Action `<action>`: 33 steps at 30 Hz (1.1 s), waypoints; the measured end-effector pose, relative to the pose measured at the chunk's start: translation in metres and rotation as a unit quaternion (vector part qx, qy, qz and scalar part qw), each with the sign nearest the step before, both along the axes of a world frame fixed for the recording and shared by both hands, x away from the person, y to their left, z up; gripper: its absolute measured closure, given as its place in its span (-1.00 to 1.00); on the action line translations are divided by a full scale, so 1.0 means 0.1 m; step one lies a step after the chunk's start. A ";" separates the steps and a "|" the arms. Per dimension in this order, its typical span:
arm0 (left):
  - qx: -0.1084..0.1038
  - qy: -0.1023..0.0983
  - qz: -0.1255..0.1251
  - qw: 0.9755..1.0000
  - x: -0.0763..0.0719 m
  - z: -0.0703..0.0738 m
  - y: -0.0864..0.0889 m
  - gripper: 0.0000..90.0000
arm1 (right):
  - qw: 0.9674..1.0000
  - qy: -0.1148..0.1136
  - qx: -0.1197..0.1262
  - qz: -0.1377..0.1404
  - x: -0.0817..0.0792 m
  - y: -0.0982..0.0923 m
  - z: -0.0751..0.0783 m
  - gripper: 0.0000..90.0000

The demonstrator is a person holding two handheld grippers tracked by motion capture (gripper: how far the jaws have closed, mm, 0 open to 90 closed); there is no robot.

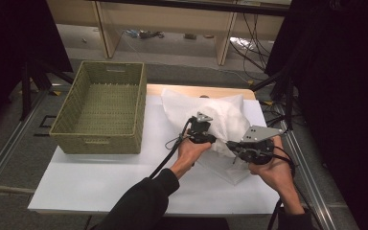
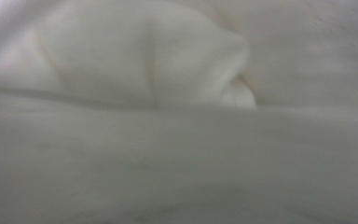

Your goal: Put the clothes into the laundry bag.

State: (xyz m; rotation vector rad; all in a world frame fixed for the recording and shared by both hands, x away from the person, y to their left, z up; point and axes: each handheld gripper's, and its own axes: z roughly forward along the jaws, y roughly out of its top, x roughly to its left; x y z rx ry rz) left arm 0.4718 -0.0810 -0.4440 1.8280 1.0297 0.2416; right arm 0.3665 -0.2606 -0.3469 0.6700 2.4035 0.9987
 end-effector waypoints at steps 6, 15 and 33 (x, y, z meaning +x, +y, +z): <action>0.030 0.033 -0.018 0.999 -0.02 -0.24 0.19 0.30 | 1.000 0.027 -0.014 -0.007 0.07 0.00 -0.20 1.00; 0.104 0.046 -0.102 0.988 -0.52 -0.03 0.27 -0.51 | 1.000 0.022 -0.010 -0.016 0.10 -0.04 -0.16 1.00; 0.026 0.017 0.001 1.000 0.10 -0.20 -0.18 0.76 | 0.999 0.032 -0.004 -0.026 0.13 -0.13 -0.20 1.00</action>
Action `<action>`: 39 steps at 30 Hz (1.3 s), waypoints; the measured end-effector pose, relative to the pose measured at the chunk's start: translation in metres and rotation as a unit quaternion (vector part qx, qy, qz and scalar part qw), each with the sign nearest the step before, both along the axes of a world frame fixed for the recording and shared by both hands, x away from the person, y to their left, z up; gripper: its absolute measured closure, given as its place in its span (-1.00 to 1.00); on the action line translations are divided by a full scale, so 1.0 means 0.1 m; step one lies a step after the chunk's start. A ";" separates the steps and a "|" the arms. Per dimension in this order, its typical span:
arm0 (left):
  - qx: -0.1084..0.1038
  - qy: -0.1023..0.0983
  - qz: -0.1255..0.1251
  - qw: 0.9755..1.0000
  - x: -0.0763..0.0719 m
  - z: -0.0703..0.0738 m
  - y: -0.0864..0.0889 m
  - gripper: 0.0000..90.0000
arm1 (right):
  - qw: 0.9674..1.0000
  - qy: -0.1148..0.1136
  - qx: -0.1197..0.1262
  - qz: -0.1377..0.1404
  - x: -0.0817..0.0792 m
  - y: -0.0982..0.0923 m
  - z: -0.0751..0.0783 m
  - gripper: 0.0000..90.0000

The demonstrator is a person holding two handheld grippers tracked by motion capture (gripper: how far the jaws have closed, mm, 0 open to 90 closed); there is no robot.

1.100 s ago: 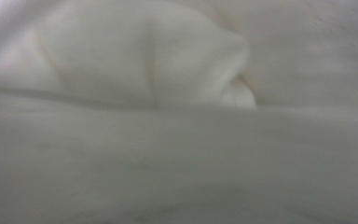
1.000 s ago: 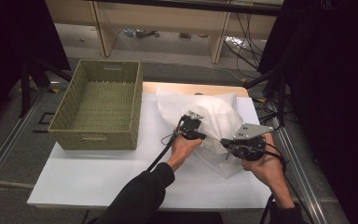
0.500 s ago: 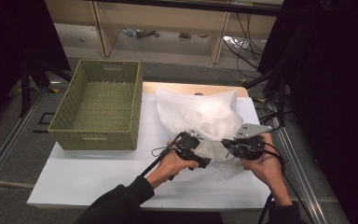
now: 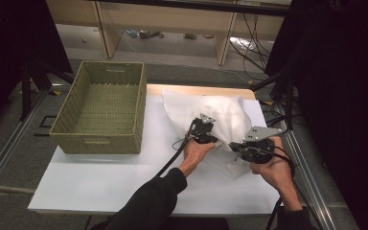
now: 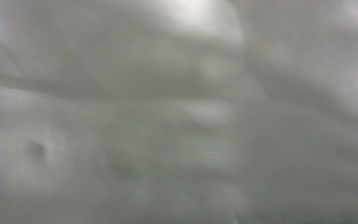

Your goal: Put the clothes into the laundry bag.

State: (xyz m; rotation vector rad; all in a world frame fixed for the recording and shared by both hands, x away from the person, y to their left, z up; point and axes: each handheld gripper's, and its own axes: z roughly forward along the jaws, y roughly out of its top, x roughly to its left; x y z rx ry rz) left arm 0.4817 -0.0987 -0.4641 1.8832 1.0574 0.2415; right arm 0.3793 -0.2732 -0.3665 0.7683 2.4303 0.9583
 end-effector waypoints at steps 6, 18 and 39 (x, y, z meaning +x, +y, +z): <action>0.037 0.021 -0.060 0.997 -0.21 -0.02 0.23 -0.11 | 1.000 0.014 -0.004 -0.006 0.04 -0.01 -0.11 1.00; 0.090 0.020 -0.054 0.994 -0.39 0.07 1.14 0.34 | 1.000 0.014 -0.004 -0.007 0.05 0.00 -0.07 1.00; 0.090 -0.015 -0.034 0.995 0.08 -0.18 0.17 0.78 | 1.000 0.007 -0.007 -0.010 0.07 -0.01 -0.09 1.00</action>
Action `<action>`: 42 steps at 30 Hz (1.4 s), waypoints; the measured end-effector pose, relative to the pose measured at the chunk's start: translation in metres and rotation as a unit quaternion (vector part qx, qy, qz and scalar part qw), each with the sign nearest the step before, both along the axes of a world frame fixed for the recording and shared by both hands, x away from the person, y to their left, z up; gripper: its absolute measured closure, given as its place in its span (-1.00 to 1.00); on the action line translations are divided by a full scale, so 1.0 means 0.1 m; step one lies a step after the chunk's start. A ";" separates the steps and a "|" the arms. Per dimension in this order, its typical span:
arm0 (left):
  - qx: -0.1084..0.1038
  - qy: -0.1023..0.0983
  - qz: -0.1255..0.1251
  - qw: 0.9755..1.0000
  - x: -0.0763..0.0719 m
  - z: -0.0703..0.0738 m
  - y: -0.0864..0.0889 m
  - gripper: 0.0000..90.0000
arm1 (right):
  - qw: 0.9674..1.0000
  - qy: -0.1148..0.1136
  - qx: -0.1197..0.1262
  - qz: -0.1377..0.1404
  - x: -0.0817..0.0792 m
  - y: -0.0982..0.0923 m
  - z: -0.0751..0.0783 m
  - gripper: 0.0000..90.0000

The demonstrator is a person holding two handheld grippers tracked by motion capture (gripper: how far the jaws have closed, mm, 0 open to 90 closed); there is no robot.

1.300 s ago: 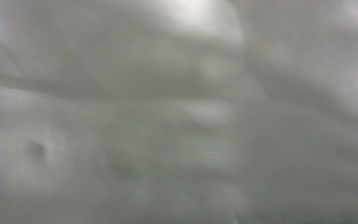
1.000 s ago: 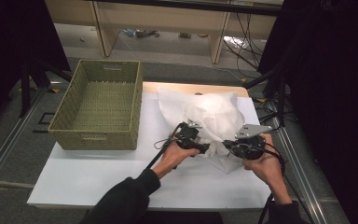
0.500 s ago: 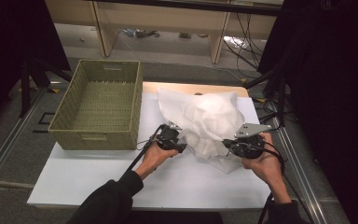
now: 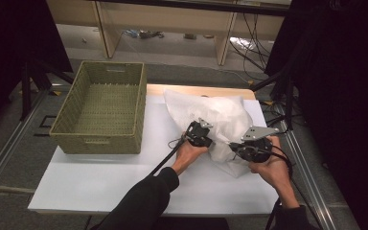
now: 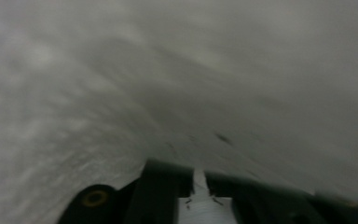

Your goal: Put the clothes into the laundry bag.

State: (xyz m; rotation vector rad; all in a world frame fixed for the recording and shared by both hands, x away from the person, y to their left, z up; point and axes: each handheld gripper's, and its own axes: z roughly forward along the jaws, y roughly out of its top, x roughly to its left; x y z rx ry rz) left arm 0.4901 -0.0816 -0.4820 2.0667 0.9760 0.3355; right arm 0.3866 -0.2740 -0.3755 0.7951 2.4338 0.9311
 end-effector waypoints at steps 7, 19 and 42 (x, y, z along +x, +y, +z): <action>0.003 0.013 -0.034 0.999 -0.13 0.11 0.43 0.14 | 1.000 0.000 0.004 0.002 0.00 0.01 0.01 1.00; -0.005 0.064 0.006 0.998 -0.15 -0.01 0.62 0.34 | 1.000 0.007 0.003 -0.002 0.00 0.02 0.01 1.00; -0.007 0.033 -0.026 0.999 -0.46 0.08 1.05 0.99 | 1.000 -0.002 -0.004 -0.002 0.03 0.01 0.01 1.00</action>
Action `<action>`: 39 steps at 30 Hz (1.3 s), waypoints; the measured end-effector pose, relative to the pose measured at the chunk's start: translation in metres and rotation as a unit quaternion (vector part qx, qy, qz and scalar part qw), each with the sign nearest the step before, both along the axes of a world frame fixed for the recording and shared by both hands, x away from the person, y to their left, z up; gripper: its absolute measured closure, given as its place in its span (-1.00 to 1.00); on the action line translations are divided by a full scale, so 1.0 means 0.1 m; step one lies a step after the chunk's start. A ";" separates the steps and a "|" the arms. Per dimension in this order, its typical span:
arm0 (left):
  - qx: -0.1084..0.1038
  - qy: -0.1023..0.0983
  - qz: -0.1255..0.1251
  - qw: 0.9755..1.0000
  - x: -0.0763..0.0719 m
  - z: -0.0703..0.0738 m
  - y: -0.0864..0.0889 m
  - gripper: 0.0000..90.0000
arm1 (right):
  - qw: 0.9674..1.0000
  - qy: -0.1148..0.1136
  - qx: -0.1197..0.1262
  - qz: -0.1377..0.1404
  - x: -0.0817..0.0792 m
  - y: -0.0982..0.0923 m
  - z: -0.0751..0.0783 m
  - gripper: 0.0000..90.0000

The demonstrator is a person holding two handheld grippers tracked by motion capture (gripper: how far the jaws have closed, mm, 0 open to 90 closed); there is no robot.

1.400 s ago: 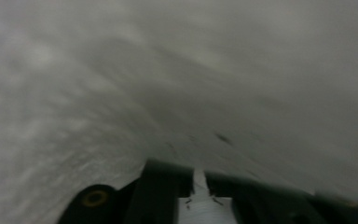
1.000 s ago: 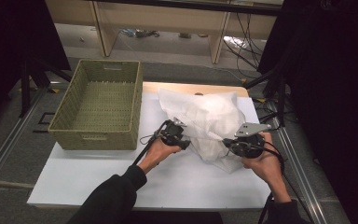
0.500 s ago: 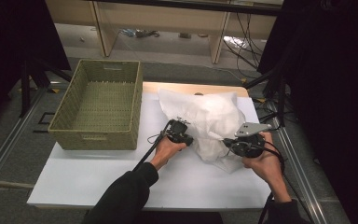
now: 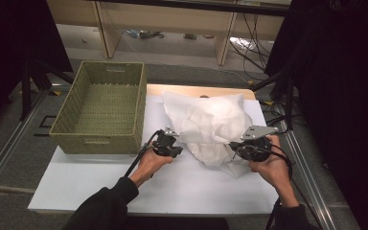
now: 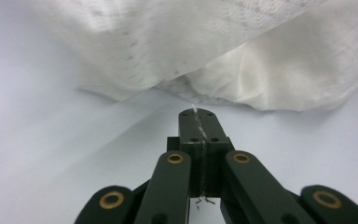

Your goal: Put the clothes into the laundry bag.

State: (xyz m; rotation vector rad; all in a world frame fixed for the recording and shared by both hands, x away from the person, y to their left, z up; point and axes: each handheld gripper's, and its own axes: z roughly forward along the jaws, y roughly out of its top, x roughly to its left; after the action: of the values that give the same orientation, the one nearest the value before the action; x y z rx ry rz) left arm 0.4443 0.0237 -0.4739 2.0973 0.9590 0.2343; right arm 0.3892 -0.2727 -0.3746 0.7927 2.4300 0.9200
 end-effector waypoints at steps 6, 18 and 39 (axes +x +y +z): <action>-0.013 0.017 -0.013 1.000 0.16 -0.01 -0.32 0.55 | 1.000 0.007 0.002 -0.002 0.00 0.04 0.00 1.00; -0.012 -0.010 -0.022 1.000 0.42 -0.03 -1.10 0.91 | 1.000 -0.002 0.002 0.007 0.00 0.00 0.02 1.00; 0.019 0.030 0.053 0.998 0.36 -0.11 -0.56 0.13 | 1.000 -0.003 -0.001 0.002 0.00 -0.01 0.01 1.00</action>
State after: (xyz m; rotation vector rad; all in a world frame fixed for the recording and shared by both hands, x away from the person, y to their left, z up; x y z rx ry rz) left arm 0.4806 -0.0320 -0.4851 2.1001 1.1108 0.2467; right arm 0.3897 -0.2735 -0.3732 0.7829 2.4291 0.9195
